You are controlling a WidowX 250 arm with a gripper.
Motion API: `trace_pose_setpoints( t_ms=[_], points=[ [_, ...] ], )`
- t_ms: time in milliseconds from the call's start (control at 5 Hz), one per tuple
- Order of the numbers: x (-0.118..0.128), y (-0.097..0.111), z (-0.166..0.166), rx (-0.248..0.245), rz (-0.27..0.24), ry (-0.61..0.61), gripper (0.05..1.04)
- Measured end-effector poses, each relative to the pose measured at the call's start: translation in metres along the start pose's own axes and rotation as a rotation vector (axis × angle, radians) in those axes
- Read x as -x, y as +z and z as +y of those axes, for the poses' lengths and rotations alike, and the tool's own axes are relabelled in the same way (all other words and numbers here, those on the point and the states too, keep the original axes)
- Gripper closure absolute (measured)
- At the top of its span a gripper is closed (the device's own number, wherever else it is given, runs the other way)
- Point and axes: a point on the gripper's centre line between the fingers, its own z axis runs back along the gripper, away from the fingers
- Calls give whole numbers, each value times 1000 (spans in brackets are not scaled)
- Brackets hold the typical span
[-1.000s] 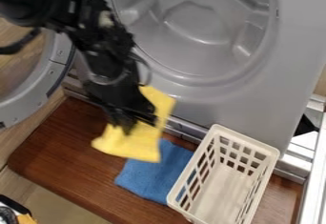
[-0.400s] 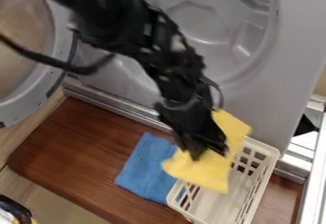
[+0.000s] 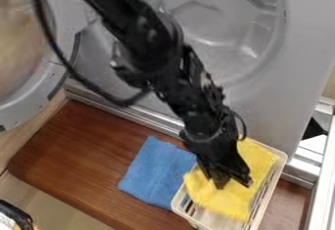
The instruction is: Move the yellow towel on the basket
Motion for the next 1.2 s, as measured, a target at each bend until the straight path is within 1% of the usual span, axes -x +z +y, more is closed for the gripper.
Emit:
trace_pose_setpoints(
  t_ms=[200, 400, 800, 1000, 1200],
  points=[
    [-3, -12, 2, 1, 12, -7, 955],
    [-4, -17, 3, -5, 26, -13, 756],
    [-3, -18, -2, -30, 48, -33, 156],
    [0, -17, -2, -47, 70, -47, 74],
    [-4, -1, -3, -62, 60, -63, 78]
  ],
)
